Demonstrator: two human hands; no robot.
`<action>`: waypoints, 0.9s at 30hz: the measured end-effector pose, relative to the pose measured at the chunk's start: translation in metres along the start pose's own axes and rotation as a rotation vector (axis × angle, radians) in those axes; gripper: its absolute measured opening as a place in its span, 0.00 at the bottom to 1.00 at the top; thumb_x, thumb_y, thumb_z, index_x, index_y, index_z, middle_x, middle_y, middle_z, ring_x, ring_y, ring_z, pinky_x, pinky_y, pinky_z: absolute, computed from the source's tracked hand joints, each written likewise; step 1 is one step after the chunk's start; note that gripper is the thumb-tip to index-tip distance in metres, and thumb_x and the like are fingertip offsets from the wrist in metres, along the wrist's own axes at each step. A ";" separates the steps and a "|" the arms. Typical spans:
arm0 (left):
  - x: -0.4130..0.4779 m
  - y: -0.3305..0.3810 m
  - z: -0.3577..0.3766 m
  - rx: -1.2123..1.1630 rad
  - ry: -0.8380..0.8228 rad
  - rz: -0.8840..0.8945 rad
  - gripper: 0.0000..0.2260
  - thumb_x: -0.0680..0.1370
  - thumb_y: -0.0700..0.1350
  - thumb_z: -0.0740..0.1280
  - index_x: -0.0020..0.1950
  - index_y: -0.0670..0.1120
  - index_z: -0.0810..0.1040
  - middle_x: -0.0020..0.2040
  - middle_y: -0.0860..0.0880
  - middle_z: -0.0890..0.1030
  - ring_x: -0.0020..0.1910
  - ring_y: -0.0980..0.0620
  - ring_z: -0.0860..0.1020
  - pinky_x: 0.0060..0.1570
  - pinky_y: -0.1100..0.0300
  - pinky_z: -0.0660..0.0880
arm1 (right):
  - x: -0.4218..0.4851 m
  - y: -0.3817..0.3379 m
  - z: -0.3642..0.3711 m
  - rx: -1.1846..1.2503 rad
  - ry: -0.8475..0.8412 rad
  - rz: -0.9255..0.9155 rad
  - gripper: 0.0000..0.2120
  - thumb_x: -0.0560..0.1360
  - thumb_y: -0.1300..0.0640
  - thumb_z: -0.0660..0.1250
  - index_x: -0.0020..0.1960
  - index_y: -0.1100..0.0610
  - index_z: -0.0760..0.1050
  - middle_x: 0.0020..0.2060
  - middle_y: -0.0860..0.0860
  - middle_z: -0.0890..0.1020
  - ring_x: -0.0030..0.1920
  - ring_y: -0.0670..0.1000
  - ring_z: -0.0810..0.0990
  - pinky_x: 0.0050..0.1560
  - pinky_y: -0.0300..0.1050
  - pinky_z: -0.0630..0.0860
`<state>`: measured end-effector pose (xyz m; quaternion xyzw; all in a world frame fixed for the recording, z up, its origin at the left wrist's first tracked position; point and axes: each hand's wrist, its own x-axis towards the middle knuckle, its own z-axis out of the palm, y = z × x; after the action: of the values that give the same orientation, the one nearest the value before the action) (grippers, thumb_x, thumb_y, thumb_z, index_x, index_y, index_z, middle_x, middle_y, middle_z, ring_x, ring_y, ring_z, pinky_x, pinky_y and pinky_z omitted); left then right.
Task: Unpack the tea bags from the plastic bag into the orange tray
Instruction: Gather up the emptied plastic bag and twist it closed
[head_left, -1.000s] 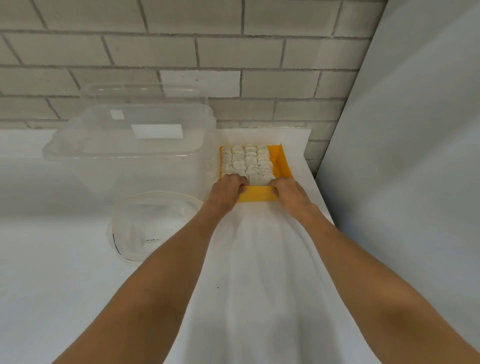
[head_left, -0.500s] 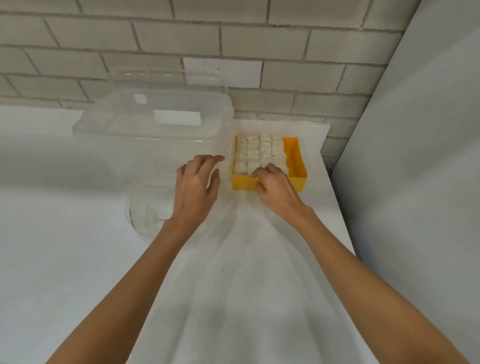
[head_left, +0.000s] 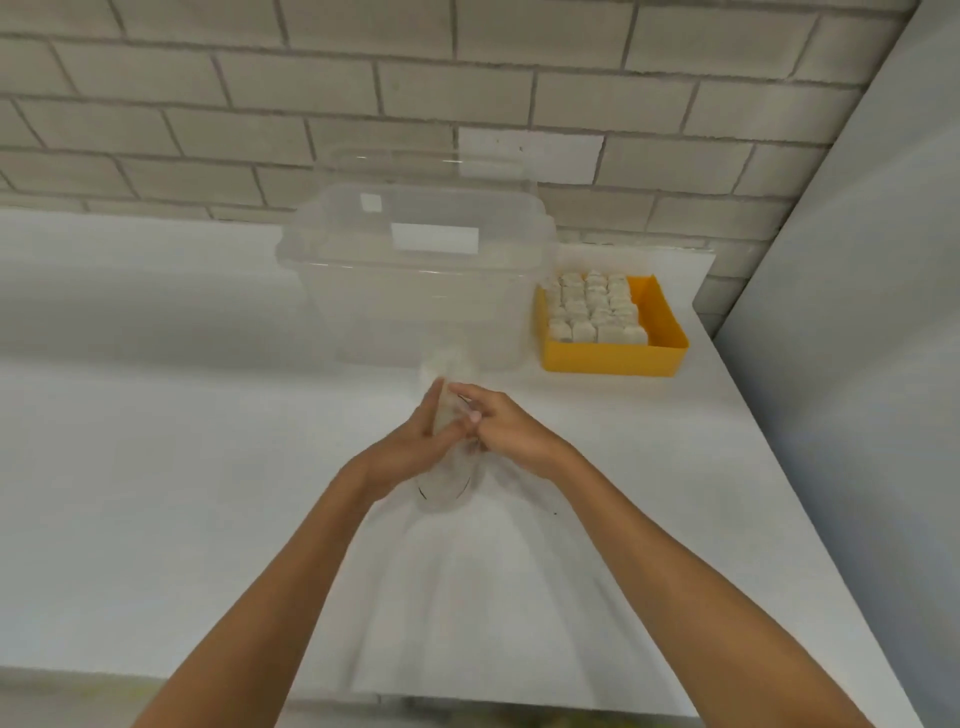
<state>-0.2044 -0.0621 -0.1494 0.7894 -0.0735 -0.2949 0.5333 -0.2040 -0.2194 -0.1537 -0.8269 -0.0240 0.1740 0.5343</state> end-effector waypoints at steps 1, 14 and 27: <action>-0.005 -0.002 -0.008 0.011 -0.069 0.010 0.42 0.76 0.59 0.66 0.77 0.60 0.38 0.76 0.57 0.56 0.75 0.57 0.56 0.64 0.63 0.58 | -0.003 -0.006 0.007 0.169 -0.011 0.030 0.24 0.79 0.66 0.56 0.74 0.53 0.63 0.66 0.54 0.74 0.69 0.51 0.70 0.62 0.48 0.74; -0.035 -0.036 -0.079 0.139 0.153 0.375 0.26 0.69 0.26 0.56 0.53 0.50 0.84 0.50 0.52 0.84 0.52 0.51 0.81 0.50 0.62 0.78 | -0.037 -0.060 0.052 -0.183 0.546 -0.055 0.21 0.74 0.47 0.69 0.66 0.44 0.70 0.60 0.51 0.70 0.60 0.48 0.72 0.63 0.43 0.70; -0.088 -0.009 -0.053 -0.582 -0.309 0.157 0.25 0.71 0.47 0.61 0.69 0.50 0.71 0.55 0.51 0.79 0.52 0.52 0.76 0.56 0.55 0.67 | -0.082 -0.060 0.104 0.039 0.690 -0.131 0.06 0.67 0.60 0.71 0.40 0.61 0.75 0.36 0.59 0.77 0.35 0.49 0.72 0.38 0.51 0.74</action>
<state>-0.2491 0.0218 -0.1099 0.5420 -0.1269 -0.3777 0.7399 -0.3042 -0.1209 -0.1168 -0.8234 0.1083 -0.1497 0.5365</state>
